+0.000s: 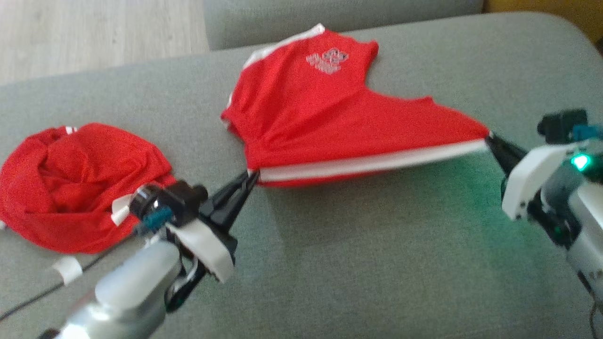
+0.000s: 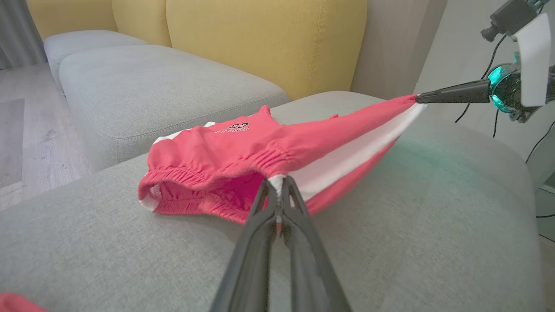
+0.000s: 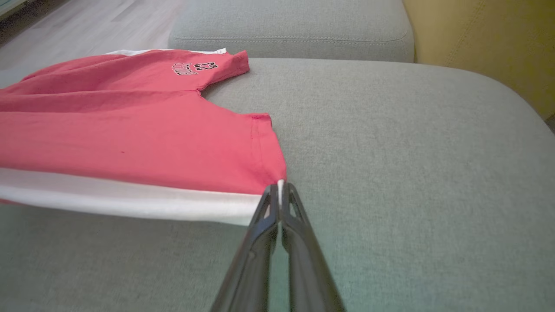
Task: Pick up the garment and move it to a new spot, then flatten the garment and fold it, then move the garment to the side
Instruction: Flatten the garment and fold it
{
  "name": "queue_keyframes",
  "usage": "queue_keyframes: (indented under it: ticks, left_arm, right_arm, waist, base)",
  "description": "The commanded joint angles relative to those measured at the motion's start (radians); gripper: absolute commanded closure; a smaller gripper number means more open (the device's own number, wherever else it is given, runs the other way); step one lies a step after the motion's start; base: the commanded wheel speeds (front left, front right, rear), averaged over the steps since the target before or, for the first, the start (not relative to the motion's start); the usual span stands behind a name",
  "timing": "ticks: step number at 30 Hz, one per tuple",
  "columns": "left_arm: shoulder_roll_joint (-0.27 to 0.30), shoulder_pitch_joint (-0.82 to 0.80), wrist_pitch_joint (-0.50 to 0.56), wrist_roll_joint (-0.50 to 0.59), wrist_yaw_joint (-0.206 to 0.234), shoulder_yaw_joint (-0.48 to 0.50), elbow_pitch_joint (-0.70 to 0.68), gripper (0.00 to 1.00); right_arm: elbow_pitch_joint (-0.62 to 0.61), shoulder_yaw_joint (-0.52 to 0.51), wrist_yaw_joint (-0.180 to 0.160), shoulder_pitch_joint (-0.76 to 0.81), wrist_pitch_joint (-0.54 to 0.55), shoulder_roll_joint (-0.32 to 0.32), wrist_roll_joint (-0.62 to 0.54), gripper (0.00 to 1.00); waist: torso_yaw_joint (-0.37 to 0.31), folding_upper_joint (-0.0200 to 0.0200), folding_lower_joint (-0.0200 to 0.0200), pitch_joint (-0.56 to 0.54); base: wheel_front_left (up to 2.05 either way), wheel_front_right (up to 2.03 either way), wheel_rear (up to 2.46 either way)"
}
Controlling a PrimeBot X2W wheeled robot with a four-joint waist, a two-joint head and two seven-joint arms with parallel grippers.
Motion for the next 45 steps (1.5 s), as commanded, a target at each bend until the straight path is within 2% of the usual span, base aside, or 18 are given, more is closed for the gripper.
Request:
queue_keyframes:
  ticks: [1,7,13,17,24,30,36,45]
  left_arm:
    - [0.042,-0.003,-0.008,-0.003,0.016,0.025,-0.038,1.0]
    - [0.077,0.114,0.016,-0.026,0.07,-0.001,-0.159,1.0]
    - [0.112,0.191,0.049,-0.035,0.124,-0.023,-0.294,1.0]
    - [0.124,0.223,0.061,-0.038,0.165,-0.027,-0.383,1.0]
    - [0.137,0.22,0.068,-0.035,0.216,-0.007,-0.446,1.0]
    - [0.133,0.145,0.078,-0.031,0.215,0.027,-0.457,1.0]
    - [0.106,0.053,0.076,-0.021,0.195,0.055,-0.415,1.0]
    - [0.044,-0.07,0.063,-0.01,0.147,0.076,-0.311,1.0]
  right_arm:
    - [-0.037,0.01,0.007,0.025,0.009,-0.043,0.02,1.0]
    - [-0.104,0.015,0.007,0.142,0.064,-0.1,0.08,1.0]
    - [-0.178,-0.014,0.007,0.243,0.097,-0.16,0.108,1.0]
    - [-0.23,-0.086,0.007,0.322,0.076,-0.192,0.094,1.0]
    - [-0.325,-0.239,0.007,0.374,0.066,-0.175,0.022,1.0]
    - [-0.386,-0.344,0.007,0.293,0.078,-0.127,-0.064,1.0]
    - [-0.384,-0.387,0.007,0.15,0.131,-0.082,-0.122,1.0]
    - [-0.293,-0.314,0.007,-0.091,0.196,-0.071,-0.171,1.0]
  waist:
    - [-0.004,-0.0001,0.0002,-0.039]
    - [-0.004,-0.0001,0.0002,-0.115]
    - [0.007,-0.0001,0.0002,-0.139]
    - [0.026,-0.0001,0.0002,-0.144]
    - [0.039,-0.0001,0.0002,-0.123]
    - [0.066,-0.0001,0.0002,-0.039]
    - [0.111,-0.0001,0.0002,0.047]
    - [0.184,-0.0001,0.0002,0.161]
  base:
    - [0.0,0.0,0.0]
    - [0.0,0.0,0.0]
    - [0.0,0.0,0.0]
    - [0.0,0.0,0.0]
    - [0.0,0.0,0.0]
    - [0.0,0.0,0.0]
    - [0.0,0.0,0.0]
    - [0.0,0.0,0.0]
